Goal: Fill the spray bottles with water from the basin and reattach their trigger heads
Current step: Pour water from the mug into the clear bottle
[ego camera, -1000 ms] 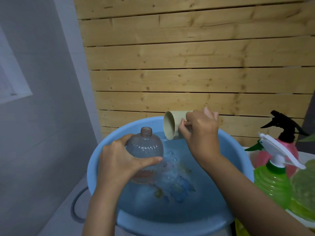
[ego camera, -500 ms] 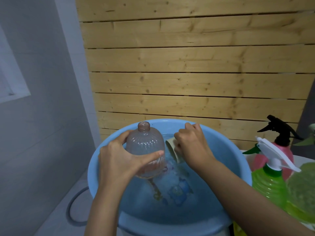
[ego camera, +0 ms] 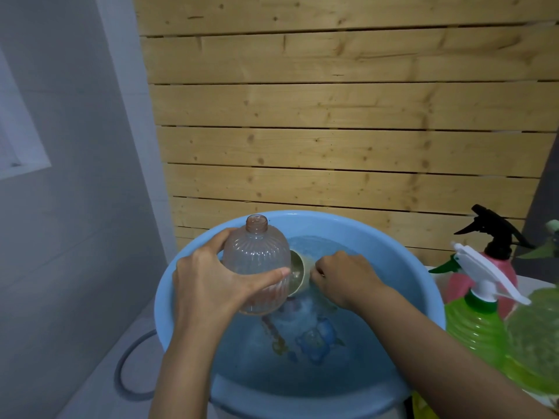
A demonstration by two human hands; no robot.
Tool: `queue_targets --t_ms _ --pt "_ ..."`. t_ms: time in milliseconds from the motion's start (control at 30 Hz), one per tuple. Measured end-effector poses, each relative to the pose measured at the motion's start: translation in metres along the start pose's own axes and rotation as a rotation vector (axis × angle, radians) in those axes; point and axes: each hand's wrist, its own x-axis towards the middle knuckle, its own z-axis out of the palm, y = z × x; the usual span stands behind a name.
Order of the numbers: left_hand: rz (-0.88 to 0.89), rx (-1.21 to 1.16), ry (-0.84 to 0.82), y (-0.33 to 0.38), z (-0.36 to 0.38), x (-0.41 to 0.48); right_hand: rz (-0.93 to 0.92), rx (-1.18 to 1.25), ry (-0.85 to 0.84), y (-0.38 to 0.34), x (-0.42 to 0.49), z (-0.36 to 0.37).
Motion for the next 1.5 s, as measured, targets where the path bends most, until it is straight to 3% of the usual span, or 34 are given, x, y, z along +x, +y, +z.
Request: queue_targets --t_ms 267,433,567,633,700,900,1067,1233,1367,1500 --pt "0.01 0.029 -0.002 0.006 -0.001 -0.002 0.094 0.019 -0.073 0.0 -0.001 -0.002" --pt "0.015 0.024 -0.022 0.007 -0.002 -0.003 0.151 0.164 -0.106 0.001 -0.002 -0.004" --pt "0.034 0.023 -0.024 0.008 -0.002 -0.004 0.143 0.362 0.114 0.001 0.003 -0.007" --pt "0.033 0.003 -0.017 0.009 -0.002 -0.004 0.054 0.563 0.28 0.001 0.008 -0.011" --pt "0.032 -0.019 -0.018 0.011 -0.002 -0.005 -0.076 0.776 0.324 -0.001 0.01 -0.018" --pt "0.058 -0.056 -0.038 0.019 0.0 -0.011 -0.337 0.908 -0.102 0.011 -0.015 -0.04" --pt "0.061 -0.116 -0.071 0.032 0.005 -0.016 -0.316 1.04 -0.317 0.02 -0.044 -0.036" --pt "0.065 -0.163 -0.15 0.047 0.01 -0.029 -0.227 1.122 -0.151 0.023 -0.064 -0.033" --pt "0.099 -0.185 -0.177 0.059 0.018 -0.041 -0.17 1.029 0.068 0.029 -0.08 -0.038" --pt "0.114 -0.304 -0.206 0.065 0.025 -0.053 -0.132 1.021 0.166 0.039 -0.095 -0.045"
